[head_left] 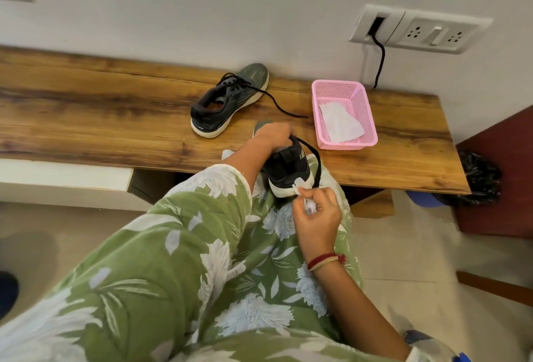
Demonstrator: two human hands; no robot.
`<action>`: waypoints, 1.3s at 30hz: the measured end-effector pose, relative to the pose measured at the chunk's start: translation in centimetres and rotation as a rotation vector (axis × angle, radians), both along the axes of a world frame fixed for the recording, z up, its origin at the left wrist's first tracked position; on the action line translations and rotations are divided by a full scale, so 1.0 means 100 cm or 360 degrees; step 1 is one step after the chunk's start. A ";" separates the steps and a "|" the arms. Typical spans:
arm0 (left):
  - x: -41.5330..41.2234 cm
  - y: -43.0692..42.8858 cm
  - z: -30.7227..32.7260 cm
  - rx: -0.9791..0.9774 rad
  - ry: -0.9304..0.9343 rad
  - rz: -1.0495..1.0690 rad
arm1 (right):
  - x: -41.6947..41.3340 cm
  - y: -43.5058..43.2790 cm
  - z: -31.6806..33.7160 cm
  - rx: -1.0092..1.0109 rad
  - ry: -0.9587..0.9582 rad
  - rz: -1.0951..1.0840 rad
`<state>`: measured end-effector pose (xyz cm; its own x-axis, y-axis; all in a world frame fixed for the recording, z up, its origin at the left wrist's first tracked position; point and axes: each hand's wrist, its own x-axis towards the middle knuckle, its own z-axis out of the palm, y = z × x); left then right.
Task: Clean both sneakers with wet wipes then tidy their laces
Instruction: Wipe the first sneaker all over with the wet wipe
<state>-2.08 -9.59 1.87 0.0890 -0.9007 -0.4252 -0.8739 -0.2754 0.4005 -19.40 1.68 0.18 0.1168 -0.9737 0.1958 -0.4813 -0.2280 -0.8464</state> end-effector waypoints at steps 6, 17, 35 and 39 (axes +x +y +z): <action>-0.003 -0.001 0.002 -0.0056 -0.0100 -0.0086 | 0.007 0.020 0.000 -0.0025 0.0086 0.0512; 0.018 -0.017 0.008 -0.0314 -0.0554 -0.0539 | -0.010 -0.009 0.004 0.0528 -0.0686 -0.0249; 0.037 -0.092 -0.046 -0.0326 -0.0694 -0.0859 | -0.003 -0.027 -0.006 0.0593 -0.0677 -0.0240; 0.027 -0.107 -0.052 -0.0329 -0.0569 -0.0738 | -0.006 -0.030 -0.006 0.0593 -0.0649 -0.0110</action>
